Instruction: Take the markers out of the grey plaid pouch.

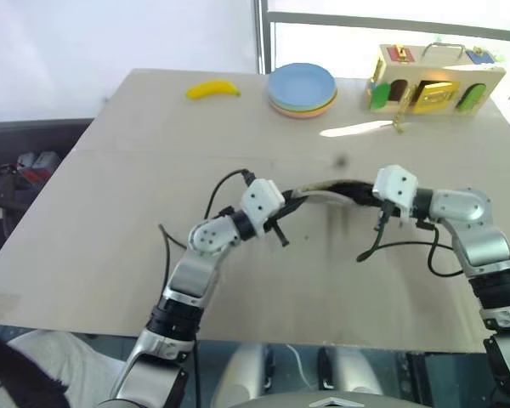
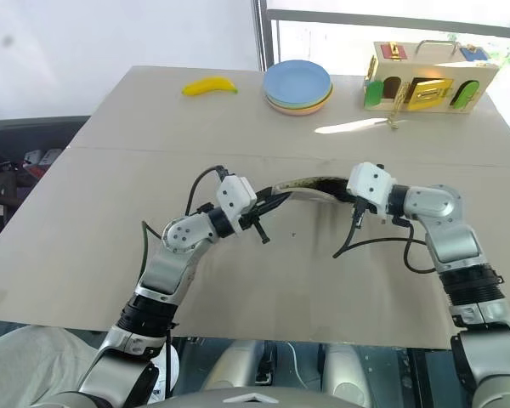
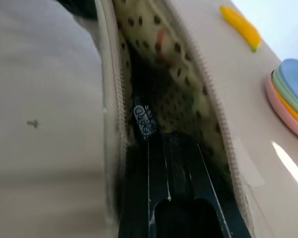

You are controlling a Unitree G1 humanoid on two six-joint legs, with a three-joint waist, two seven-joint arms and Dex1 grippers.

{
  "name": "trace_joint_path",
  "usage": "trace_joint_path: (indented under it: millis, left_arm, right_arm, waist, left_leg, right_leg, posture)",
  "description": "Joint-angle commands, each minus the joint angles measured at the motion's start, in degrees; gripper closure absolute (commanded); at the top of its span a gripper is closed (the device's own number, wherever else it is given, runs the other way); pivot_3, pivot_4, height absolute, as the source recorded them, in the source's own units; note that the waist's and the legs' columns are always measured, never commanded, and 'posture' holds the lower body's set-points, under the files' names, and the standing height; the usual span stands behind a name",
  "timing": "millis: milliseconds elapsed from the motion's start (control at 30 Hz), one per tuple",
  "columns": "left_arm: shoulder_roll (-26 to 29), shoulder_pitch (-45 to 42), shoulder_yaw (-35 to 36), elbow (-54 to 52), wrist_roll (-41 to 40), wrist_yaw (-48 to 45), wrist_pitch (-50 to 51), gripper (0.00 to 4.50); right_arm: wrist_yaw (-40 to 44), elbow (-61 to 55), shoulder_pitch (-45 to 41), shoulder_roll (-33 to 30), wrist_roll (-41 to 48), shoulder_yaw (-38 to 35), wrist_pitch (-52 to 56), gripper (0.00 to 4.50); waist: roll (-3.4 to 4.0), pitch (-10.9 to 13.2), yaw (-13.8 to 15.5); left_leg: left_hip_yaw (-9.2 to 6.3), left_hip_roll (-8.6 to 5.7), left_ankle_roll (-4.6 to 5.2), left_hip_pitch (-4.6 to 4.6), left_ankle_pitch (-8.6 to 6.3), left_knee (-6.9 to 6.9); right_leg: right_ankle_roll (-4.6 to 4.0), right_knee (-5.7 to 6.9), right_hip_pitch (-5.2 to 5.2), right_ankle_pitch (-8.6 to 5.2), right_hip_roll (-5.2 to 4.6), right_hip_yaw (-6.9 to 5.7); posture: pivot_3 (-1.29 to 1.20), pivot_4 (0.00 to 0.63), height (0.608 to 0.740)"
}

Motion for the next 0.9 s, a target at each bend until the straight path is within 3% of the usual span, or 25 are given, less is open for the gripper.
trace_joint_path:
  millis: [33, 133, 267, 567, 900]
  left_arm:
    - [-0.39, -0.96, -0.22, -1.13, -0.35, -0.31, -1.11, 4.50]
    - [-0.74, -1.03, -0.04, -0.93, -0.93, -0.48, -0.71, 4.50]
    - [-1.89, -1.02, -0.27, -1.83, -2.12, -0.88, 0.73, 4.50]
    - [-3.59, 1.17, -1.61, -8.63, -9.63, -4.73, 9.41, 4.50]
    - [-4.00, 5.64, -0.57, -13.75, -23.81, -6.09, 27.96, 4.50]
  right_arm:
    - [1.26, -0.18, -3.01, -2.63, -3.99, 1.75, 0.06, 3.61]
    - [2.70, -0.21, -4.80, -4.08, -5.79, 3.21, 0.71, 2.13]
    - [9.18, -7.83, -6.15, -6.57, -2.97, 4.16, 10.38, 0.18]
    - [16.22, -18.58, -8.81, -12.03, -2.59, 6.23, 27.52, 0.07]
    - [24.53, -23.38, -9.96, -18.80, -2.94, 11.03, 34.00, 0.07]
  waist:
    - [0.00, 0.00, 0.02]
    - [0.00, 0.00, 0.03]
    - [0.02, 0.01, 0.09]
    - [0.02, 0.01, 0.06]
    - [0.01, 0.02, -0.01]
  left_leg:
    - [0.00, 0.00, 0.00, 0.00, 0.00, 0.00]
    - [-0.01, 0.00, 0.00, -0.01, 0.00, 0.00]
    - [-0.02, 0.00, 0.00, -0.03, 0.00, 0.01]
    - [-0.10, 0.02, 0.00, -0.05, 0.00, 0.02]
    - [-0.11, 0.04, 0.00, -0.04, -0.01, 0.01]
  right_leg:
    - [0.00, 0.00, 0.00, 0.00, 0.00, 0.00]
    - [0.00, -0.02, 0.00, 0.00, -0.01, -0.01]
    - [0.00, -0.02, 0.00, 0.00, -0.02, -0.02]
    - [-0.01, -0.04, 0.00, 0.00, -0.15, 0.12]
    - [-0.01, -0.07, 0.00, -0.01, -0.26, 0.17]
  posture:
    - [0.00, 0.150, 0.740]
    - [0.00, 0.150, 0.740]
    - [0.00, 0.150, 0.740]
    - [0.00, 0.150, 0.740]
    - [0.00, 0.150, 0.740]
